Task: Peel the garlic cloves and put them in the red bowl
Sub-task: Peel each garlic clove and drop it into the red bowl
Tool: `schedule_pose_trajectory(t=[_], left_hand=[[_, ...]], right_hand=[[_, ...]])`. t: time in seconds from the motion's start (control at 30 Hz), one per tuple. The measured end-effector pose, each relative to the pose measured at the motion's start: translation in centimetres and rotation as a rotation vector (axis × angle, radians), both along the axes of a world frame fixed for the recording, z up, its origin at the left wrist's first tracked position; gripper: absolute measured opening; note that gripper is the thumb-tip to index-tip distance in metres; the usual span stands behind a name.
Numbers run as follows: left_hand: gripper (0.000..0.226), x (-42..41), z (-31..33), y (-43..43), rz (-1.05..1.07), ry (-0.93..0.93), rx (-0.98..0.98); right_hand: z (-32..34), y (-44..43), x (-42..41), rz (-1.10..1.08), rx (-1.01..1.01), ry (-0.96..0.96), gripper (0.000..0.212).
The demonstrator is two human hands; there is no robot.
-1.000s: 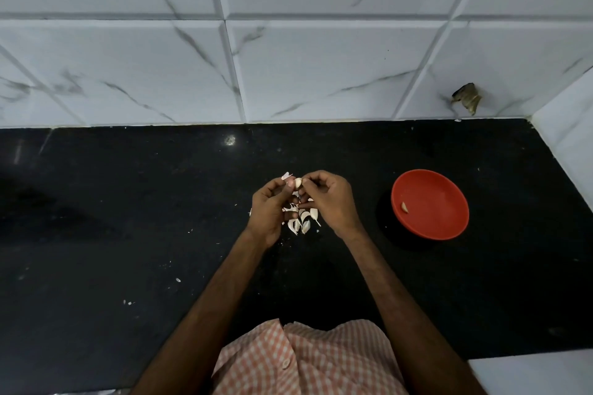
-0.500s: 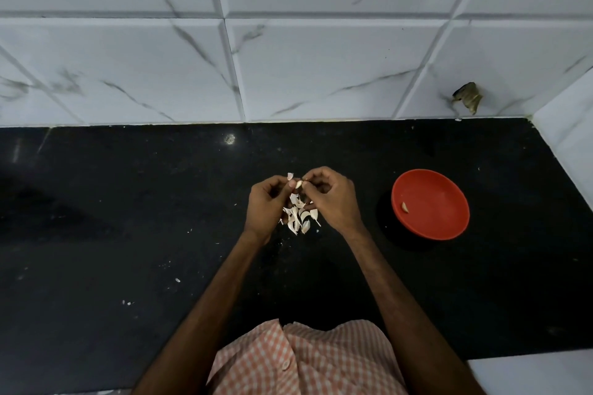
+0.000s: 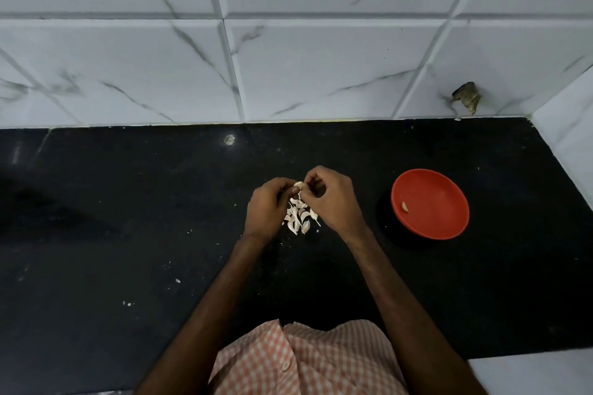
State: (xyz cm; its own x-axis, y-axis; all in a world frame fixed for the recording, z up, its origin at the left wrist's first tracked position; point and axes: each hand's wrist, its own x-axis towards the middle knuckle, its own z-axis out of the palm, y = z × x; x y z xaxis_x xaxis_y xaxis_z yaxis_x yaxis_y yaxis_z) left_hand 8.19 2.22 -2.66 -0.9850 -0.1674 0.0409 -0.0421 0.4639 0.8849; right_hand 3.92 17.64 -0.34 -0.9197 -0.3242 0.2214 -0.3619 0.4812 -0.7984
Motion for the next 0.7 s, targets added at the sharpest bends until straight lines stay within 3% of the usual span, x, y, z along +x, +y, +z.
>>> schedule_pose_trajectory(t=[0.1,0.33,0.7], left_hand=[[0.013,-0.1,0.2,0.1,-0.014,-0.029,-0.118],[0.014,0.1,0.3,0.4,0.001,-0.033,-0.096],[0.020,-0.2,0.7,1.9,0.053,0.072,-0.055]], right_hand=[[0.0,0.0,0.0,0.030,-0.023,0.033,0.012],[0.0,0.0,-0.2,0.040,-0.100,-0.072,0.028],[-0.4,-0.8,0.2,-0.049,-0.001,0.089,0.026]])
